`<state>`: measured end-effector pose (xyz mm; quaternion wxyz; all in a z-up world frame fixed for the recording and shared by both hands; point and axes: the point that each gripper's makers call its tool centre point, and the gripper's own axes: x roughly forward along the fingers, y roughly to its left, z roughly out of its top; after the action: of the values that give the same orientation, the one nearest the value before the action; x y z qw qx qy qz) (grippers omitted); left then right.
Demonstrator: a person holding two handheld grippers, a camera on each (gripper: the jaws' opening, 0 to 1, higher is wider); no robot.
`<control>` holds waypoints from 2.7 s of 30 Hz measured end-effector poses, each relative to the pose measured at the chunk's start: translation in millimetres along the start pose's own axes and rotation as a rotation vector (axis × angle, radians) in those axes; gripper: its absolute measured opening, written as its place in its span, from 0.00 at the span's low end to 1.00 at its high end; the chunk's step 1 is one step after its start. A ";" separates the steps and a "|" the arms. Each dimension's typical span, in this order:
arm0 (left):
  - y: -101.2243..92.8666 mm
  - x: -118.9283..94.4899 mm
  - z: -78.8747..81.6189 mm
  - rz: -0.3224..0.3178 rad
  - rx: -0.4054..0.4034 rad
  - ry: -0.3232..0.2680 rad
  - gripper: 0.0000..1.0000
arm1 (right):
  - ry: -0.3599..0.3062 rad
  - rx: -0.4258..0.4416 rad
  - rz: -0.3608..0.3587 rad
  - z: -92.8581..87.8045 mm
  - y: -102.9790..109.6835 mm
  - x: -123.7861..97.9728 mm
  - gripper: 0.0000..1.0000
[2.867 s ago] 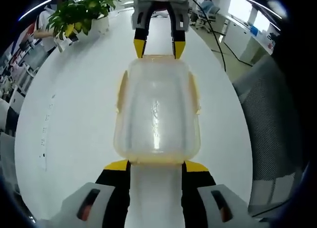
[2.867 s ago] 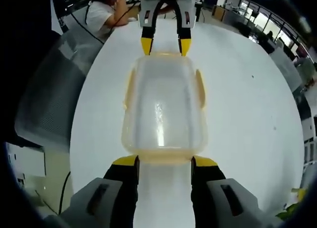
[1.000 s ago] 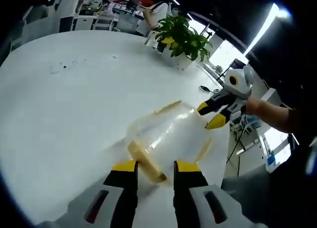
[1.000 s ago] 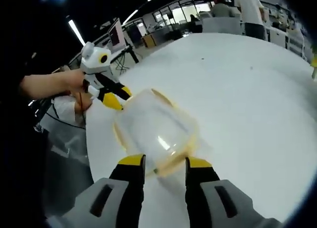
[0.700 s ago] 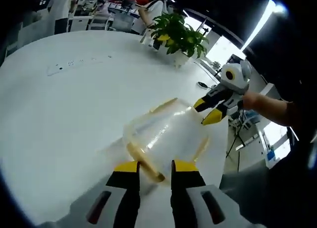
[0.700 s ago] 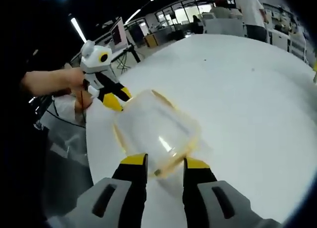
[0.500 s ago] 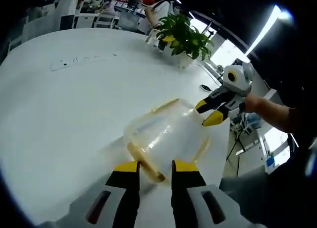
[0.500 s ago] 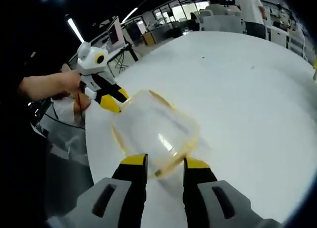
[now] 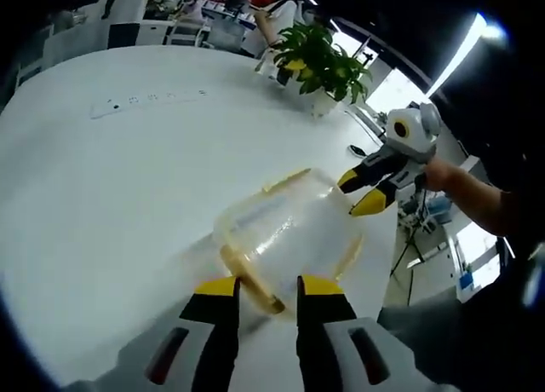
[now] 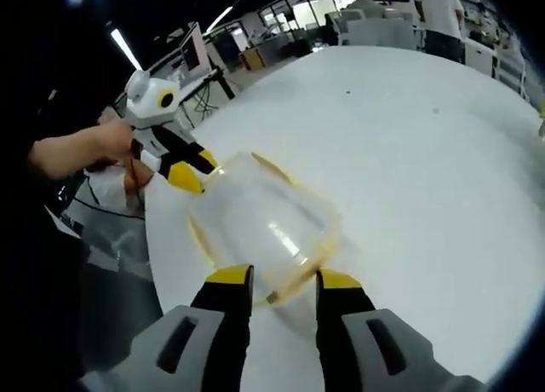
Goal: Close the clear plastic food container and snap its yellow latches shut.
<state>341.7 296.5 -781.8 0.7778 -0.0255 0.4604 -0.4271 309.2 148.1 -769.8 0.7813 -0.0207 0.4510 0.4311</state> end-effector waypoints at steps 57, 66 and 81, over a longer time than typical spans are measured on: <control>-70.1 44.7 15.3 0.047 0.882 0.094 0.52 | 0.199 -0.663 0.104 63.8 17.9 57.2 0.46; -63.4 46.3 16.4 0.085 0.928 0.086 0.50 | 0.388 -0.632 0.191 58.9 13.6 63.9 0.45; -62.2 49.0 16.7 0.119 0.928 0.091 0.48 | 0.620 -0.713 0.193 56.3 12.8 68.4 0.40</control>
<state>324.5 217.5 -779.3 0.7090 0.3702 0.2550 -0.5433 354.2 224.6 -781.3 0.5107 -0.3730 0.4864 0.6029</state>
